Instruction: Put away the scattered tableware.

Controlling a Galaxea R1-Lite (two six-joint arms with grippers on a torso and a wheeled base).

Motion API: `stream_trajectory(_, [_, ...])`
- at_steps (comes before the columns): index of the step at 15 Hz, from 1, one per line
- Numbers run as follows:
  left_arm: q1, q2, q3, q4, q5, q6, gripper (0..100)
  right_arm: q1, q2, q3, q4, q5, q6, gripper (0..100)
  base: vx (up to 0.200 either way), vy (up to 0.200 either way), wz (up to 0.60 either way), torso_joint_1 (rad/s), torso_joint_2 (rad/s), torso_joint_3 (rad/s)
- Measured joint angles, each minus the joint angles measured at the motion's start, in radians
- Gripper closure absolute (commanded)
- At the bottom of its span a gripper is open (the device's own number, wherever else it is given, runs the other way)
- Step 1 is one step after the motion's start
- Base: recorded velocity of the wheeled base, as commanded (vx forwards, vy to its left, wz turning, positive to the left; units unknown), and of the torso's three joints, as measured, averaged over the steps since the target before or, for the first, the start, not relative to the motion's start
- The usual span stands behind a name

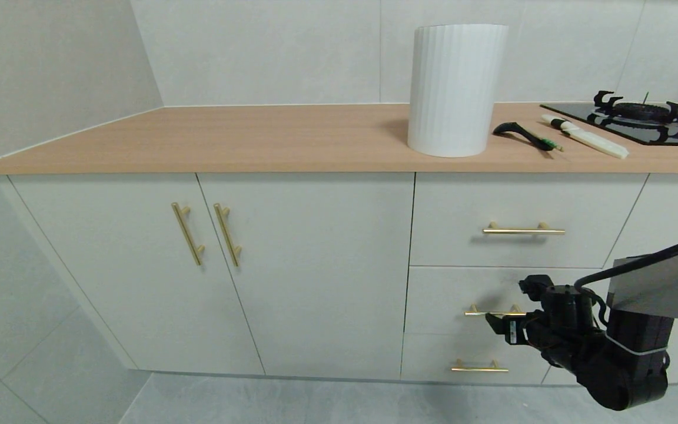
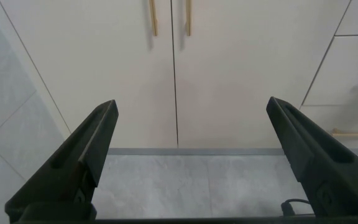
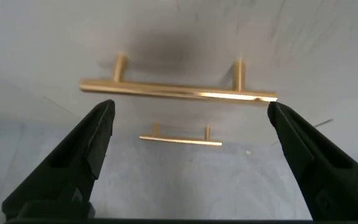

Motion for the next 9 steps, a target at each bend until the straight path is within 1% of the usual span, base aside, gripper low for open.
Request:
stream_trajectory(2, [0.000,0.000,0.000,0.000,0.000,0.000,0,-0.002,0.032,-0.051,0.003,-0.043,0.001,0,0.000,0.000,0.00,0.000,0.00,0.000])
stream_trajectory(5, [0.000,0.000,0.000,0.000,0.000,0.000,0,-0.005,0.067,-0.112,0.035,-0.054,0.001,0,0.000,0.000,0.00,0.000,0.00,0.000])
stream_trajectory(9, [0.000,0.000,0.000,0.000,0.000,0.000,0,-0.013,0.083,-0.130,0.080,-0.055,-0.003,0,0.000,0.000,0.00,0.000,0.00,0.000])
